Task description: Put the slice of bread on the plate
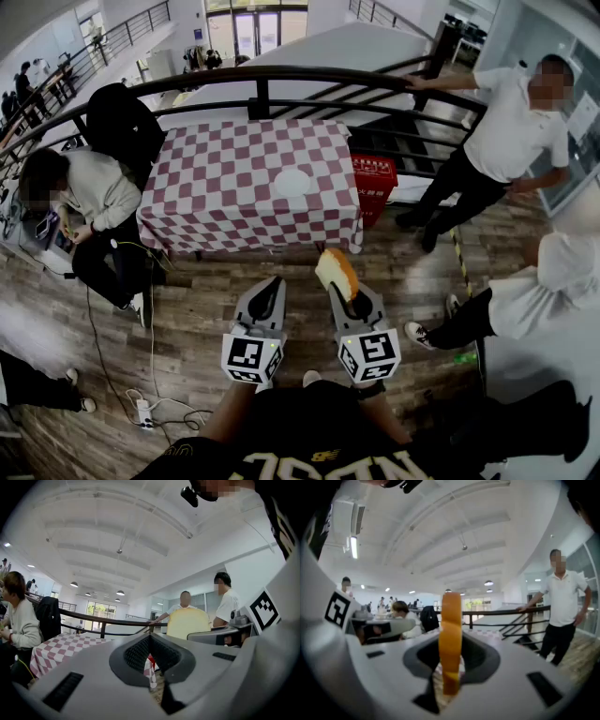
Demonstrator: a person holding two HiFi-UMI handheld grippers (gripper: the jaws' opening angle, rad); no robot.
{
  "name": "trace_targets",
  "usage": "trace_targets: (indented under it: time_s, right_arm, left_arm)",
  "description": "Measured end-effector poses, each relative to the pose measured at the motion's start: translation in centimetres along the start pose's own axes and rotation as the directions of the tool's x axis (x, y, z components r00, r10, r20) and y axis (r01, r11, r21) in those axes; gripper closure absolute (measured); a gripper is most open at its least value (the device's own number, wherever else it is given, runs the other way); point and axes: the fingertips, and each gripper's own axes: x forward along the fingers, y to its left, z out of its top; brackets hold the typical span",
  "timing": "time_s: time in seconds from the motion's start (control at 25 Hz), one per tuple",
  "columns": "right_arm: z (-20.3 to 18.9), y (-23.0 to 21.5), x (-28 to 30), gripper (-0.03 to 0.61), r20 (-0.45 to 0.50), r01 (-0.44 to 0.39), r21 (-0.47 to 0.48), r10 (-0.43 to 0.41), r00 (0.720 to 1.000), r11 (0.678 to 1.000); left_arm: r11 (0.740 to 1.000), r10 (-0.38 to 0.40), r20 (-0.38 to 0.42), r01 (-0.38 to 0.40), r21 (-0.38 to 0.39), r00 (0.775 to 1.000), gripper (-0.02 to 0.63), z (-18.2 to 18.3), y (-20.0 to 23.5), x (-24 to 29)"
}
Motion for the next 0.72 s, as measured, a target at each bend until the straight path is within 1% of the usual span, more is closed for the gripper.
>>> trace_targets:
  time_s: [0.24,0.32,0.4,0.52,0.64,0.72]
  right_arm:
    - [-0.3,-4.8,-0.7,0.477,0.0,-0.013,-0.003,0.013,1.0,1.0]
    - [-0.7,-6.1,-0.8,0.477,-0.001,-0.011,0.02,0.011,1.0,1.0]
    - [-1.7,-7.1,-0.8,0.477,-0.006,-0.014,0.062,0.014,1.0,0.998]
    - [-3.0,-7.6,-0.4,0.477,-0.022,-0.03,0.107,0.033,0.999,0.994]
    - [-3.1,-7.7,0.5,0.477,-0.021,-0.051,0.119,0.053,0.998,0.992]
    - [-2.8,-8.1,1.3,0.477,-0.02,-0.055,0.122,0.058,0.998,0.991]
  left_arm:
    - [1.0,0.006,-0.007,-0.006,0.01,1.0,0.595,-0.8,-3.3,3.4]
    - [1.0,0.006,-0.018,-0.006,0.025,1.0,0.595,-1.1,-4.3,4.0]
    - [0.999,0.012,-0.043,-0.01,0.044,0.999,0.595,-1.8,-4.9,4.2]
    - [0.998,0.031,-0.079,-0.027,0.048,0.996,0.595,-2.9,-4.9,4.5]
    - [0.999,0.043,-0.105,-0.04,0.032,0.994,0.595,-3.5,-4.3,5.6]
    - [0.999,0.036,-0.112,-0.033,0.028,0.993,0.595,-3.6,-4.1,6.8]
